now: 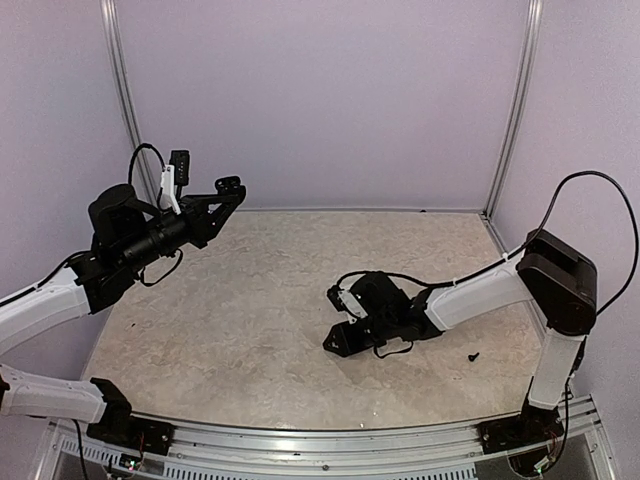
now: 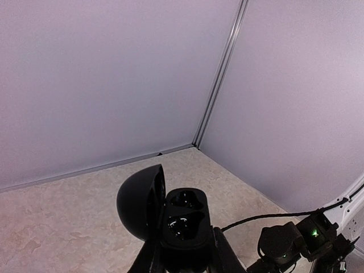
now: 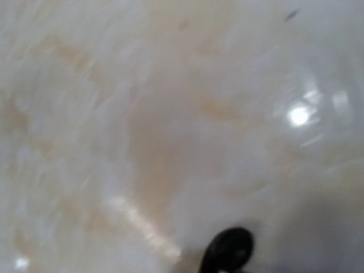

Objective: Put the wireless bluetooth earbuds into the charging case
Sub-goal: Move the right earbud to the center of the board, then adjust the right earbud at the center of the board.

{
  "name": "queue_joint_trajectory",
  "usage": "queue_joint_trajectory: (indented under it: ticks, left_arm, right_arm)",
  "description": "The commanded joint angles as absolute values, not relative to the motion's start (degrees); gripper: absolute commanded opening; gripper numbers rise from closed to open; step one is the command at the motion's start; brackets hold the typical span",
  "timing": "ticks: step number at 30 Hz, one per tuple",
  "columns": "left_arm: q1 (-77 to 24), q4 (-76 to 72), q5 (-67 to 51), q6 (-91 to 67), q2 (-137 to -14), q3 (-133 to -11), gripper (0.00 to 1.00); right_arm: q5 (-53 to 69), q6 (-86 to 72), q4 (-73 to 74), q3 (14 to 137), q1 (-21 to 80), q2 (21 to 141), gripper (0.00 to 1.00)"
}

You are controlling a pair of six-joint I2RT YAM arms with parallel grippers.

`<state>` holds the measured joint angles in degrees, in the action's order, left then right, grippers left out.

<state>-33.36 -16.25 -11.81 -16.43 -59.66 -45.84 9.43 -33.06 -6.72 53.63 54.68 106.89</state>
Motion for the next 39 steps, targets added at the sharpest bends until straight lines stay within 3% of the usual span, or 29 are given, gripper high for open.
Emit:
queue_joint_trajectory:
  ticks: [1,13,23,39]
  left_arm:
    - [-32.8,-17.9,-12.5,-16.3,-59.4,-45.4,0.00]
    - [-32.9,-17.6,-12.4,-16.3,-59.0,-45.7,0.00]
    - [-32.9,-17.8,-12.5,-16.0,-58.9,-45.7,0.00]
    - [-32.9,-17.9,-12.8,-16.1,-58.8,-45.6,0.00]
  right_arm:
    - [13.4,-34.5,-1.3,53.1,56.4,105.5,0.36]
    - [9.9,-28.7,5.5,55.3,52.1,101.2,0.36]
    - [16.9,-28.5,3.8,57.7,51.7,104.7,0.24]
    - [19.7,-24.4,5.4,64.4,50.7,110.6,0.24]
